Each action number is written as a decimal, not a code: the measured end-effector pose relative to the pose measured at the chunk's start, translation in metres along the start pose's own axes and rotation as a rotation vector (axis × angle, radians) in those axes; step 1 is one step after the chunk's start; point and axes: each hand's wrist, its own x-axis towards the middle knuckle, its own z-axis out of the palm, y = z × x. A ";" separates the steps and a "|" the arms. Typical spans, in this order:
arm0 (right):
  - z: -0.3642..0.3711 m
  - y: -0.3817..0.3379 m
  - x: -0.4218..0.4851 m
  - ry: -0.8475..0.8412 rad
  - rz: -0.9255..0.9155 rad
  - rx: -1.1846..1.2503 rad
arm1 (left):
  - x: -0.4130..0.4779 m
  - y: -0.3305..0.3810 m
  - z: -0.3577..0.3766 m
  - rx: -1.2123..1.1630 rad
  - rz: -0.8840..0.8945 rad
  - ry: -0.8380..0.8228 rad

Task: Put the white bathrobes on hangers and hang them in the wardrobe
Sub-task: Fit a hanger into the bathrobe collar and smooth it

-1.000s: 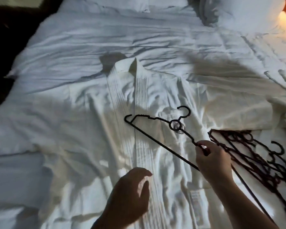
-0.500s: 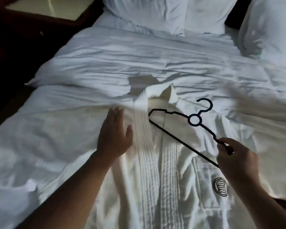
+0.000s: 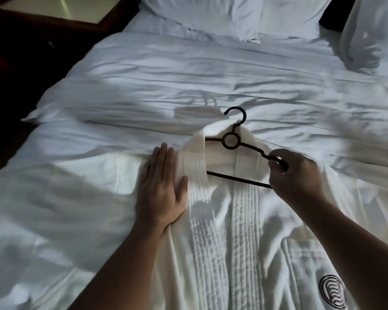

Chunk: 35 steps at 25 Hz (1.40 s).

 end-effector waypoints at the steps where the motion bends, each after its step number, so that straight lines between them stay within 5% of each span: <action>1: 0.006 -0.001 0.005 -0.007 0.005 0.000 | 0.000 0.000 0.001 0.005 -0.006 -0.008; 21: 0.029 -0.006 0.042 -0.073 -0.128 -0.098 | 0.003 -0.002 0.004 0.032 0.056 -0.076; 25: 0.026 -0.019 0.049 -0.159 -0.036 -0.158 | 0.003 -0.003 0.004 0.053 0.095 -0.077; 28: 0.018 -0.043 0.020 0.044 0.008 -0.262 | 0.004 -0.002 0.005 0.053 0.097 -0.079; 32: 0.029 -0.060 -0.041 -0.315 0.138 -0.247 | 0.005 -0.002 0.008 0.053 0.051 -0.093; 35: 0.047 -0.046 -0.032 -0.245 0.302 -0.246 | 0.005 -0.002 0.010 -0.002 0.023 -0.067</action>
